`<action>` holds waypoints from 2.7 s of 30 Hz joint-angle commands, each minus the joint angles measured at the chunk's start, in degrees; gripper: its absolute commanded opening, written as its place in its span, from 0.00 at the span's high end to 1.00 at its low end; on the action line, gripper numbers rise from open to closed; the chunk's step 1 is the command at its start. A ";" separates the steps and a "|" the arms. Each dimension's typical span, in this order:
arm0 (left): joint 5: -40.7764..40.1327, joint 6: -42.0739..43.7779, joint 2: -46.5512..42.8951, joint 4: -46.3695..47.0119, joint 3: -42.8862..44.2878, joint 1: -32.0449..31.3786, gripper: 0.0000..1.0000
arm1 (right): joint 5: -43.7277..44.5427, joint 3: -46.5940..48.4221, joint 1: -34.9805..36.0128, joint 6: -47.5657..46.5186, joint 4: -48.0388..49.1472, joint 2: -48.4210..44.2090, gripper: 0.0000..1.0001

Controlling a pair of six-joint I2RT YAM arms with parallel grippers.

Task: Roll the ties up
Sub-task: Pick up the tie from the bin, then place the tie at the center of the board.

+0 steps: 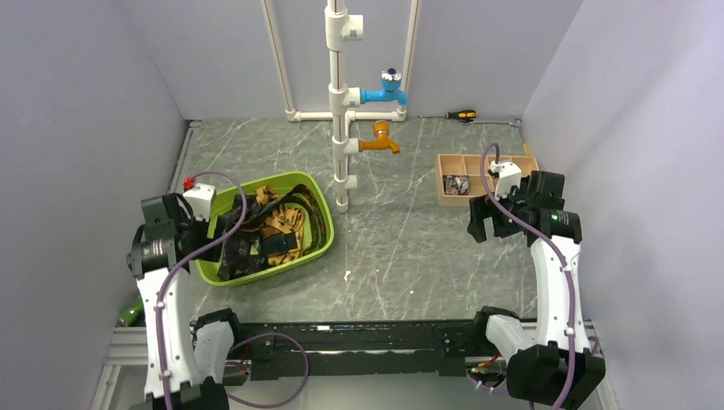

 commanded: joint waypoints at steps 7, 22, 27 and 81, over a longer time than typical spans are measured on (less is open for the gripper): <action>17.23 4.18 22.42 6.62 14.07 -0.13 0.01 | -3.00 10.03 0.33 1.10 -1.65 12.45 0.00; 20.24 1.98 55.98 12.63 22.68 -0.77 0.30 | 1.64 18.72 1.20 2.36 -3.36 25.27 0.00; 20.95 1.00 56.16 13.41 23.34 -1.27 0.64 | 1.92 17.77 1.16 1.14 -4.16 23.88 0.00; 15.63 17.40 27.74 3.81 8.54 -6.69 0.05 | -2.11 19.39 8.07 -0.86 -5.72 20.08 0.00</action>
